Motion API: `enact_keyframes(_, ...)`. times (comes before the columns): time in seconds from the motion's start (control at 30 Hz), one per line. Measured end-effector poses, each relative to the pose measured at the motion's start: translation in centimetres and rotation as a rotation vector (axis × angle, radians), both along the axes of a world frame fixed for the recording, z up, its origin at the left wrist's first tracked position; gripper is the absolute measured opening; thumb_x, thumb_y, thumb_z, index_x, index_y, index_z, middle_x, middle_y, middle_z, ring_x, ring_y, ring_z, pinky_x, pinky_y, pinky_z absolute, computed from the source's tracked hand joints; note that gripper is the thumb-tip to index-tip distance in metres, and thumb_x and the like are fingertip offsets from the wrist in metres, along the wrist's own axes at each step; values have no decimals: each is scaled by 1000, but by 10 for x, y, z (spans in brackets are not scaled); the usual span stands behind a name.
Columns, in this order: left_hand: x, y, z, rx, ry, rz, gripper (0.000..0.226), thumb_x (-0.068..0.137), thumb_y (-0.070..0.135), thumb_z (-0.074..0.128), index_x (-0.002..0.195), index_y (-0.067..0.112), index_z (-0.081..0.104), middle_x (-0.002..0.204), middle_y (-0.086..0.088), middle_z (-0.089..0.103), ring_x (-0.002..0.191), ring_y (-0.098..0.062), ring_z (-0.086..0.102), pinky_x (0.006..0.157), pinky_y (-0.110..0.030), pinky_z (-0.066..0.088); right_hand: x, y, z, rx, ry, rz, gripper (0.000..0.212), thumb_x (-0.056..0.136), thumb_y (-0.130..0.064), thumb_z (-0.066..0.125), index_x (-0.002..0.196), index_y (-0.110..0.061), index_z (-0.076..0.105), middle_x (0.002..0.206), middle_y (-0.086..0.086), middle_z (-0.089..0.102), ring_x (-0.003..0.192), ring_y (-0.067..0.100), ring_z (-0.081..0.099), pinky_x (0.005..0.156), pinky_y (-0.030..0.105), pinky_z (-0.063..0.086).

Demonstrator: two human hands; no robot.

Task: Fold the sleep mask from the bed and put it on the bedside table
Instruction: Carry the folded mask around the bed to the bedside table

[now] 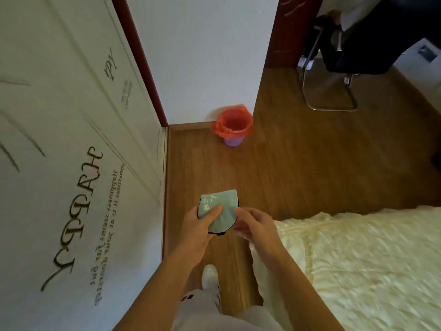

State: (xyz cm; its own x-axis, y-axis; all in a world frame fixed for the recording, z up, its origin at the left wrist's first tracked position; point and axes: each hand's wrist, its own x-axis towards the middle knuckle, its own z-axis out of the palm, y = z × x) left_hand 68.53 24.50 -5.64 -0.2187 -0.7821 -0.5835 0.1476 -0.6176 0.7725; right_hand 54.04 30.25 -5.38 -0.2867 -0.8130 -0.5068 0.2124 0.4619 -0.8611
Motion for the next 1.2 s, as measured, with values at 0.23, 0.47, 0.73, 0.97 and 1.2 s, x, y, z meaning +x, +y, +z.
enact_keyframes(0.23,-3,-96,5,4,1,-4,38,87,17,69,122,9,61,113,-12,71,103,-27,68,75,-36,57,-5,-91,7,5,3,11,28,91,-31,70,110,-10,71,100,10,77,90,21,75,78,28,61)
enact_keyframes(0.47,-43,-168,-5,21,-6,-45,35,87,16,68,121,10,62,113,-13,71,102,-27,68,73,-34,58,-43,-163,-6,24,-39,-28,26,91,-30,70,109,-10,72,101,13,77,95,28,74,82,33,62)
enact_keyframes(0.73,-154,-274,-6,-9,-52,-135,29,87,14,69,115,10,65,108,-12,73,98,-26,69,72,-34,58,-154,-251,-17,-6,-62,-144,26,86,-39,74,103,-19,75,99,7,79,96,25,74,87,39,61)
enact_keyframes(0.97,-296,-350,17,-55,-41,-257,37,86,14,69,123,11,62,115,-11,71,103,-25,68,75,-33,59,-282,-307,5,-42,-42,-256,30,89,-41,69,106,-16,74,103,7,77,96,22,73,82,32,61)
enact_keyframes(1.2,-425,-368,30,-10,6,-472,25,86,10,69,109,17,64,108,-9,72,100,-24,68,84,-39,56,-388,-308,8,-26,-32,-448,36,87,-44,71,109,-16,73,106,6,77,99,23,72,84,35,60)
